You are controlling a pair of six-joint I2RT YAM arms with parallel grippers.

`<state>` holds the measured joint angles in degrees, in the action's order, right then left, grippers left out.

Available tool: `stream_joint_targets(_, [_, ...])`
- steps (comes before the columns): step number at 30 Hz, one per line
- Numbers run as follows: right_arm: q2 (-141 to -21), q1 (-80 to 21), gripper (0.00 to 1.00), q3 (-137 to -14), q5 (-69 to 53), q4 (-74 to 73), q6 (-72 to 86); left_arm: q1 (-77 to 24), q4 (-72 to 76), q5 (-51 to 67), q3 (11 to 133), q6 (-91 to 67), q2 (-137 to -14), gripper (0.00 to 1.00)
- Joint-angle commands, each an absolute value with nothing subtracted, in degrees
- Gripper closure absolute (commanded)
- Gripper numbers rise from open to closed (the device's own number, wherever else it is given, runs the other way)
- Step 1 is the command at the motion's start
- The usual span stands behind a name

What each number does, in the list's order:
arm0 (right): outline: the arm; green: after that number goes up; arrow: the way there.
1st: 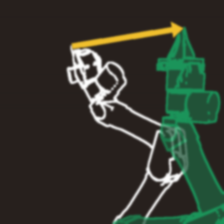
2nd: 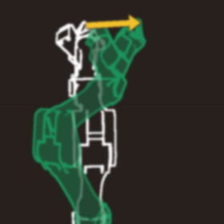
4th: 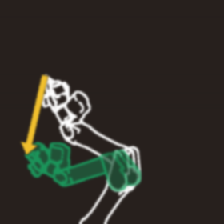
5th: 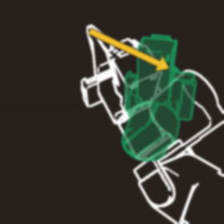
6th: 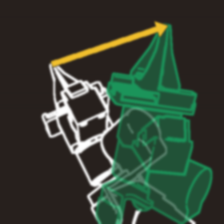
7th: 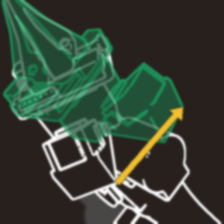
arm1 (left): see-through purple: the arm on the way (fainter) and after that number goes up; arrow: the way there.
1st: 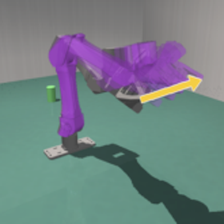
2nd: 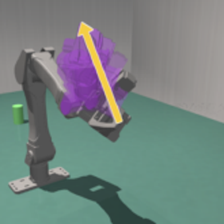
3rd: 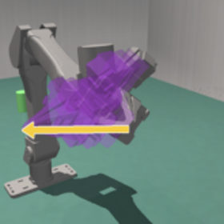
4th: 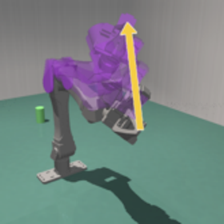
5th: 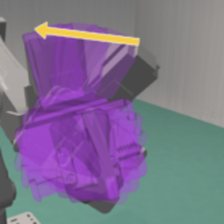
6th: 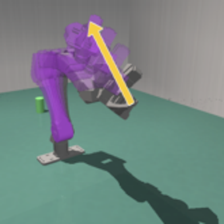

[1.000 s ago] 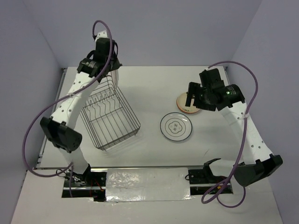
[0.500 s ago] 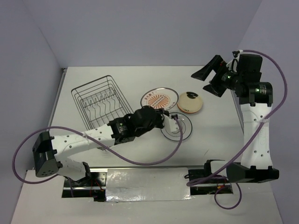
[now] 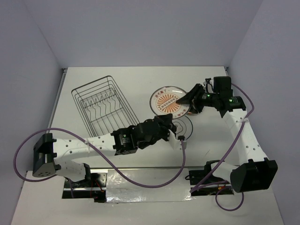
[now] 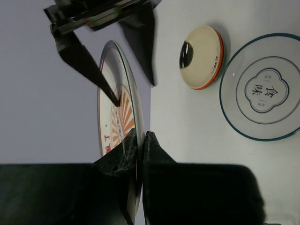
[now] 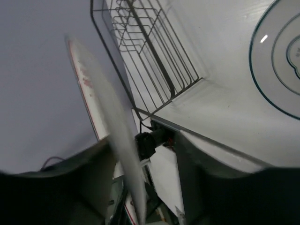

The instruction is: Unload the plates from the dish rack

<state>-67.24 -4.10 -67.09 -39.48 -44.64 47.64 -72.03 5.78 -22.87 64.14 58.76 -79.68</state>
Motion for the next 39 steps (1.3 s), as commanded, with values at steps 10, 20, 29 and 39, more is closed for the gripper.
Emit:
stream_joint_targets(10, [-66.3,-0.9,1.0,-65.3,-21.1,-41.9,36.2,-67.1,0.7,-34.1,74.9,34.4,-82.0,0.0])
stream_joint_targets(20, [-63.5,-0.8,0.99,-39.4,-19.2,-19.2,28.9,-40.6,-10.5,-21.4,72.6,-4.5,-66.4,0.01])
stream_joint_targets(29, [-69.6,-5.8,0.32,-40.2,-7.5,-31.2,28.9,-33.3,-25.4,-19.0,81.5,-11.5,-68.0,0.0])
stream_joint_targets(39, [-80.4,-17.6,0.26,-50.1,8.3,-47.3,28.6,-24.9,-41.1,-18.5,91.4,-22.1,-75.8,0.0])
